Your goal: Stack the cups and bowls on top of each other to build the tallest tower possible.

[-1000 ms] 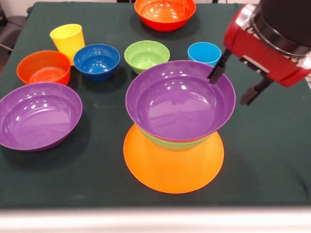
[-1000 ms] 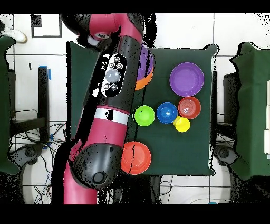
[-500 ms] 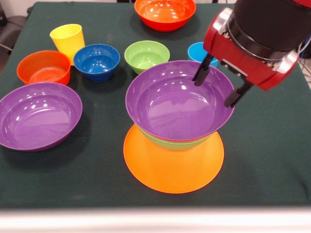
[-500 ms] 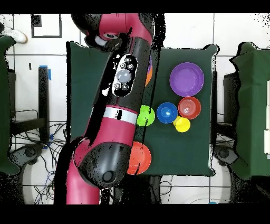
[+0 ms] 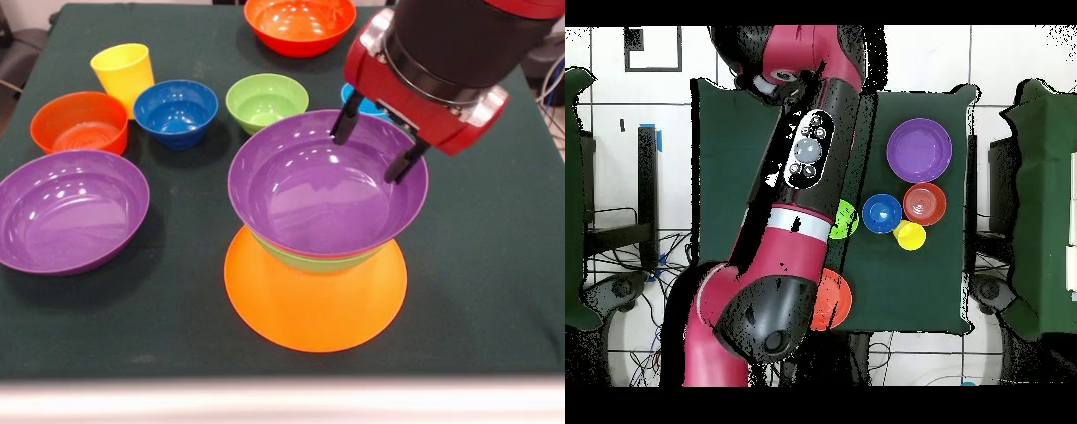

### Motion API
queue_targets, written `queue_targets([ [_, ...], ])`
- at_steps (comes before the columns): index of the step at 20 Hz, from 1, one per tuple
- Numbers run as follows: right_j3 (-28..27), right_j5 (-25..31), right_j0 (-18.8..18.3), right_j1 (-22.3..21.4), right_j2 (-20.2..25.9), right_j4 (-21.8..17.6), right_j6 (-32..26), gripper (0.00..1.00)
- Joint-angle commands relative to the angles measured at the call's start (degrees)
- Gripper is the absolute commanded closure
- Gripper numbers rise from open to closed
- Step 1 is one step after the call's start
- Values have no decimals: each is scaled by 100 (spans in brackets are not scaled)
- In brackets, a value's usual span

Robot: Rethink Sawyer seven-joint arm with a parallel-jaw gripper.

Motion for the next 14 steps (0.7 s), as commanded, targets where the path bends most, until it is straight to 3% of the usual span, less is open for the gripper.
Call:
queue_targets([
  [1,1125,-257,179,-393,1184,-840,-2056,0],
  [9,2141,-929,335,-855,1851,-1342,-1998,0],
  [14,2180,-1043,315,-896,2088,-1526,-1842,0],
])
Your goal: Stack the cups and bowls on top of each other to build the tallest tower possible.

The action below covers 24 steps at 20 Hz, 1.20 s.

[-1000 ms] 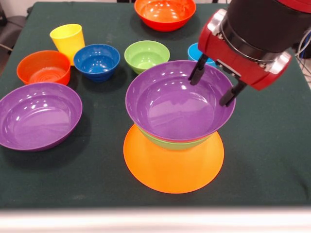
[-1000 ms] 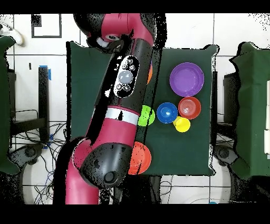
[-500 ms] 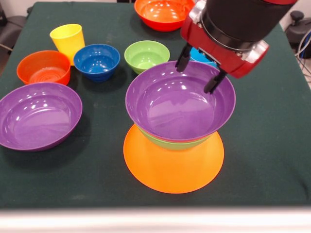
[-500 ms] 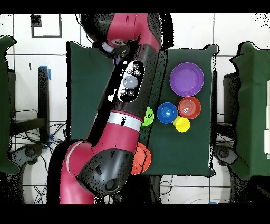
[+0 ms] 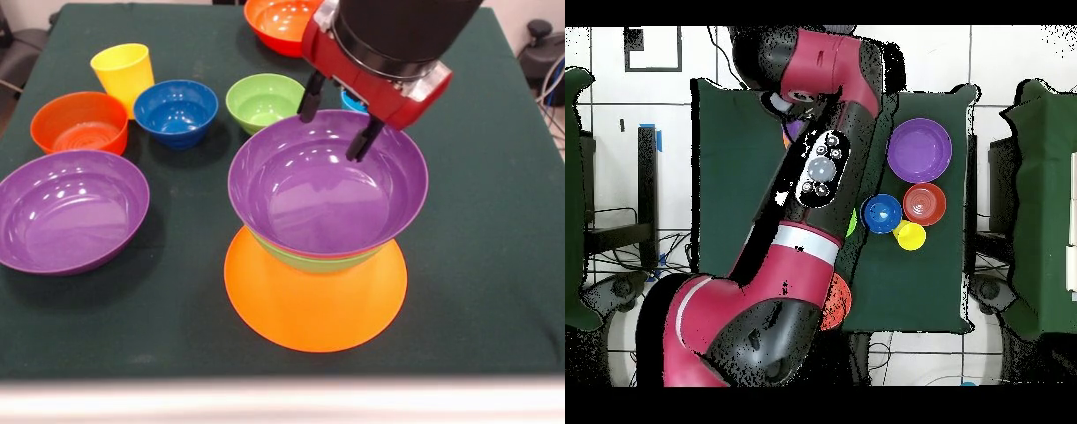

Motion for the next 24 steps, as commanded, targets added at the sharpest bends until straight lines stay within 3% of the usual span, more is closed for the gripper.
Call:
queue_targets([
  [1,872,-439,72,-226,1109,-621,-1804,0],
  [24,1323,-1217,-3,-429,2033,-1197,-1205,0],
])
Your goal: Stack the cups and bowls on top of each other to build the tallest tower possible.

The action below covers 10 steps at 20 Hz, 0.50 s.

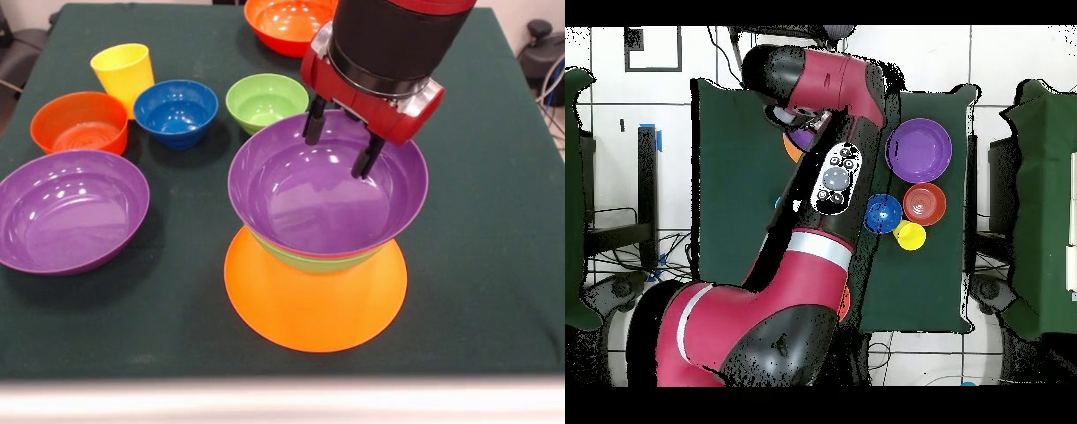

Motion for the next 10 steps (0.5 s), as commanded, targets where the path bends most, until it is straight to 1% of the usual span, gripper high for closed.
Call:
queue_targets([
  [1,676,-494,-1,-34,960,-528,-1201,0],
  [4,743,-564,-4,-76,1029,-601,-1187,0],
  [10,671,-701,-36,16,1166,-693,-1038,0],
])
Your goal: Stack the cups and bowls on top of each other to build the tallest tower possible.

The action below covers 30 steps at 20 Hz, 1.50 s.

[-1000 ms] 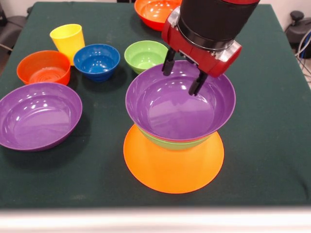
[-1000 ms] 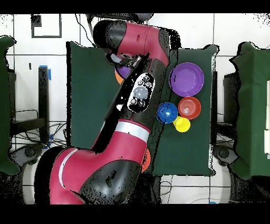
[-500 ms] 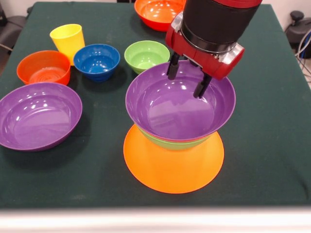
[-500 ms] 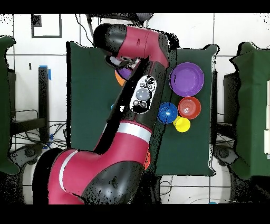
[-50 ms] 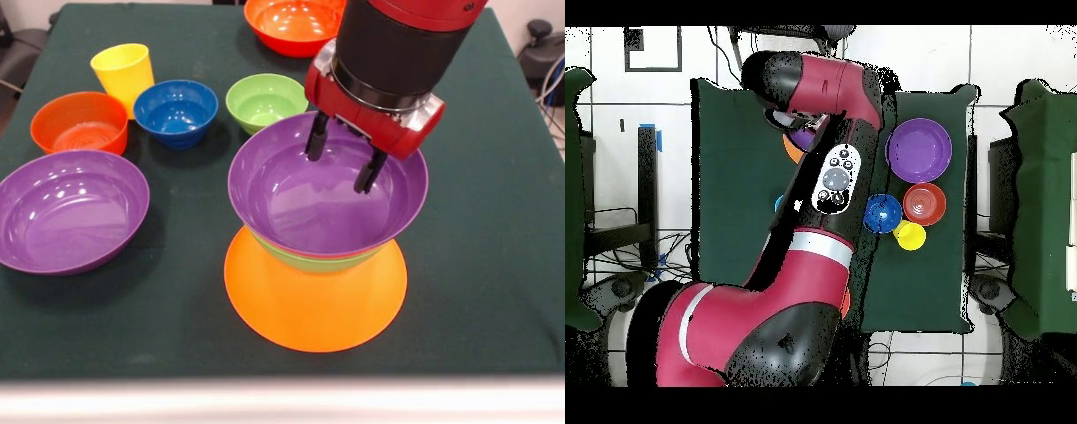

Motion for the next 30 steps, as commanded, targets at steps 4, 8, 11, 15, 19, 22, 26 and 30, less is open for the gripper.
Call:
queue_targets([
  [4,479,-358,-70,95,936,-520,-980,0],
  [8,371,-276,-98,113,952,-552,-967,0],
  [11,339,-249,-108,121,966,-568,-970,0],
  [15,310,-229,-126,123,970,-591,-984,0],
  [19,240,-144,-120,131,957,-606,-968,0],
  [22,279,-161,-111,120,981,-612,-962,0],
  [26,334,-245,-93,119,1007,-621,-921,0],
  [30,326,-296,-102,141,1015,-647,-916,0],
])
